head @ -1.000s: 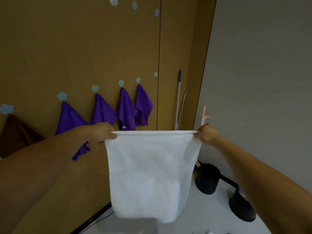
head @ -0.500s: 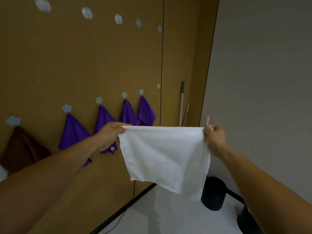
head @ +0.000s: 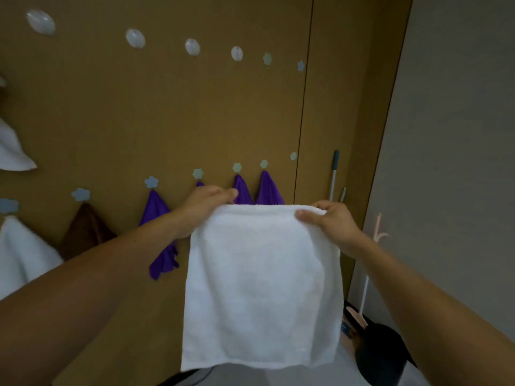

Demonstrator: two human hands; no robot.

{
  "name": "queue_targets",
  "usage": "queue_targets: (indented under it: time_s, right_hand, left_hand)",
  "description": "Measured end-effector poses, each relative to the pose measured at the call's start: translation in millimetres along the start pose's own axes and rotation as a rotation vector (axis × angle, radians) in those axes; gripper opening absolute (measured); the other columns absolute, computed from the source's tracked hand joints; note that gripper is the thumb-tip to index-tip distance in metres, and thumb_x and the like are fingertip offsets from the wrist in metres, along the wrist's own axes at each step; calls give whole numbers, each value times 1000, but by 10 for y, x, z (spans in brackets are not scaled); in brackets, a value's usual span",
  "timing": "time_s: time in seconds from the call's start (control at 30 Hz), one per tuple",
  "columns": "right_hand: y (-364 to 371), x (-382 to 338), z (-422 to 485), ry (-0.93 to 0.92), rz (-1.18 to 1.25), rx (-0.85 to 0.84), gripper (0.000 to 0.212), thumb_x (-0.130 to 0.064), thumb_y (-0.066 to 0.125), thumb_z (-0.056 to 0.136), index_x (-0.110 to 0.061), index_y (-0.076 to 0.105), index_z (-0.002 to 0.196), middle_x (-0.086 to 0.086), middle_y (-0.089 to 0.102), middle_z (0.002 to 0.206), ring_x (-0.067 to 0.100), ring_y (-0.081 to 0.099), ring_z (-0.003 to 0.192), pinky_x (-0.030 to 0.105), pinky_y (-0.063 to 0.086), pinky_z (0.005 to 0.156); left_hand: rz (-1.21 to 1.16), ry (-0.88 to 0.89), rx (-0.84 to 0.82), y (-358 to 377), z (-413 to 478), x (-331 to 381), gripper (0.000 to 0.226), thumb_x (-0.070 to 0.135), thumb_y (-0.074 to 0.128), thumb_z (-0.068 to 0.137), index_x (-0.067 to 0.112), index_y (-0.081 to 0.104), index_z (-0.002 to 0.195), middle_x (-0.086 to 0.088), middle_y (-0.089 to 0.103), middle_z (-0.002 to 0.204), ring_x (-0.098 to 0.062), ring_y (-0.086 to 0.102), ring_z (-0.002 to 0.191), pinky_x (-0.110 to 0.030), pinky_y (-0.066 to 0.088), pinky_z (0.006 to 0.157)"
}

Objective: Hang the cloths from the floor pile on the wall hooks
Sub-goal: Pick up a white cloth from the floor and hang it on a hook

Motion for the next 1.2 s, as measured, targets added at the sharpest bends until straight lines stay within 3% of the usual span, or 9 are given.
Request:
queue_targets:
  time_s: [0.13, 0.37, 0.53, 0.6, 0.67, 0.77, 0.9, 1.07, 1.2]
  right_hand:
    - [402, -168, 128, -62, 21, -58, 24, -30, 71, 85, -12, 59, 76, -1, 63, 77, 12, 58, 70, 24, 45, 60]
    - [1327, -689, 245, -173, 174, -175, 9, -9, 63, 85, -11, 55, 89, -1, 56, 82, 10, 50, 72, 26, 42, 63]
    - [2056, -1162, 340, -135, 347, -367, 18, -30, 68, 87, -13, 67, 94, -4, 70, 88, 9, 63, 81, 19, 50, 71]
    - [2333, -1353, 384, -130, 303, -505, 39, -45, 76, 77, -9, 69, 91, -3, 73, 85, 10, 68, 78, 22, 52, 69]
    - [2601, -1527, 468, -142, 250, -546, 37, -44, 81, 71, -10, 70, 82, 0, 73, 80, 11, 68, 71, 24, 52, 64]
    - [2991, -1729, 642, -149, 270, -477, 21, -33, 82, 74, -16, 70, 74, -2, 71, 73, 10, 66, 65, 22, 51, 58]
    - [3485, -2017, 891, -163, 430, -415, 25, -29, 78, 78, -10, 62, 79, 1, 65, 71, 11, 58, 62, 19, 46, 53]
    - [3937, -2581, 1336, -252, 442, -362, 20, -23, 78, 78, -14, 61, 72, -3, 61, 64, 8, 53, 56, 18, 42, 51]
    - [4179, -3004, 1830, -334, 461, -333, 15, -15, 76, 79, -16, 68, 67, -5, 65, 62, 6, 56, 53, 14, 41, 47]
  left_hand:
    - [294, -16, -177, -154, -239, -38, 23, 47, 82, 67, 29, 75, 81, 10, 74, 87, -4, 70, 78, -14, 50, 62]
    - [148, -151, 128, -999, -596, -167, 18, 39, 76, 78, 24, 72, 69, 1, 74, 80, -12, 69, 72, -25, 54, 64]
    - [60, -140, 248, -1628, -630, -232, 17, 40, 65, 87, 33, 73, 73, 10, 75, 82, -8, 70, 77, -23, 50, 66]
    - [161, -110, 303, -1912, -617, -281, 22, 43, 59, 92, 29, 69, 79, 11, 72, 82, -4, 67, 77, -21, 47, 68]
    - [327, -72, 322, -2199, -617, -325, 24, 44, 51, 95, 29, 59, 78, 13, 64, 78, 6, 59, 69, -14, 41, 62]
    - [550, -14, 322, -2592, -591, -422, 28, 41, 46, 98, 23, 50, 77, 9, 57, 74, 1, 54, 65, -17, 37, 58]
    - [583, 74, 410, -3121, -494, -443, 32, 40, 52, 95, 19, 47, 71, 5, 52, 70, -9, 50, 66, -29, 40, 66]
    - [611, 131, 504, -3786, -218, -262, 42, 48, 60, 87, 19, 42, 63, 10, 45, 60, -4, 43, 55, -16, 30, 50]
    - [718, 215, 661, -4207, 137, -60, 34, 44, 54, 92, 22, 48, 68, 8, 53, 64, -7, 50, 61, -21, 35, 54]
Point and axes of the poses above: each hand's wrist, its own z-axis towards the middle knuckle, its own y-axis out of the palm, x = y × z, the point moved 5 cm from there along z, towards the middle knuckle
